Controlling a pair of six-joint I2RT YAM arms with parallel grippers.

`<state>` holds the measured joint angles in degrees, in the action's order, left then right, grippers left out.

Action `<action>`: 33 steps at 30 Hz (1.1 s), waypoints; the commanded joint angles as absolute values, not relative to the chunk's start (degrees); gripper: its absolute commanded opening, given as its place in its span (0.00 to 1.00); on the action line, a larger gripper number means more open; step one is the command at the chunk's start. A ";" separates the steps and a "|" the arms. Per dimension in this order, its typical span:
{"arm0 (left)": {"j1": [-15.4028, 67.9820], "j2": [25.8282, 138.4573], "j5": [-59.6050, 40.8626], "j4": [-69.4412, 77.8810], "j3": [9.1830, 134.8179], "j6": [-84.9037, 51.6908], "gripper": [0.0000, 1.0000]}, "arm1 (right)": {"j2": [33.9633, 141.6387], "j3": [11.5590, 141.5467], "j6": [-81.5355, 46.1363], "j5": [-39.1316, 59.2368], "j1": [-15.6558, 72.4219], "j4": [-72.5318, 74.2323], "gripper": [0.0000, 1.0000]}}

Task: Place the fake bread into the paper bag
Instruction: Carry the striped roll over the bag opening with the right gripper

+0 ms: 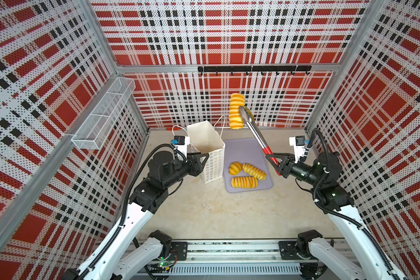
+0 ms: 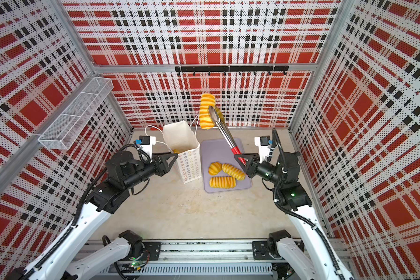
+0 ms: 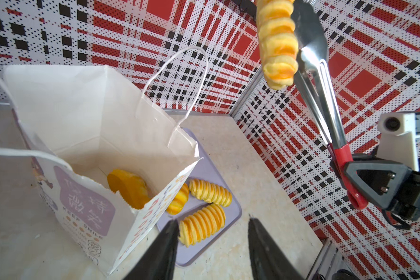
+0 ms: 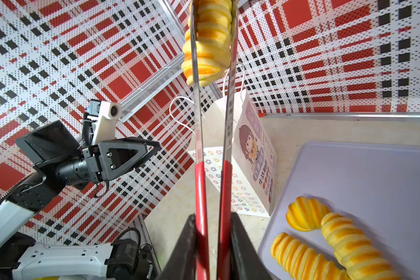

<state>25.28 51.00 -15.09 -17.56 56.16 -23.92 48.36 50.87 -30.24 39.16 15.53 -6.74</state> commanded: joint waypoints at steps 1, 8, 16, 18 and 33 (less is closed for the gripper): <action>24.14 50.25 -16.13 -17.02 55.54 -24.61 0.51 | 49.32 54.53 -25.64 36.79 19.16 -4.93 0.23; 21.77 49.14 -14.18 -18.67 55.12 -25.83 0.51 | 53.20 57.39 -21.78 33.32 24.17 -7.05 0.22; 20.32 47.78 -13.36 -19.62 54.47 -26.55 0.51 | 57.28 59.94 -16.80 28.66 28.73 -11.95 0.22; 20.17 47.64 -13.36 -19.68 54.37 -26.63 0.51 | 57.75 59.91 -16.22 27.58 29.48 -12.45 0.22; 19.78 48.17 -13.90 -19.76 53.92 -26.89 0.51 | 61.03 60.97 -14.07 24.52 32.18 -15.97 0.22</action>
<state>20.23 48.29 -13.47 -19.27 54.78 -26.79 60.88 58.37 -15.84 24.95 31.55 -17.56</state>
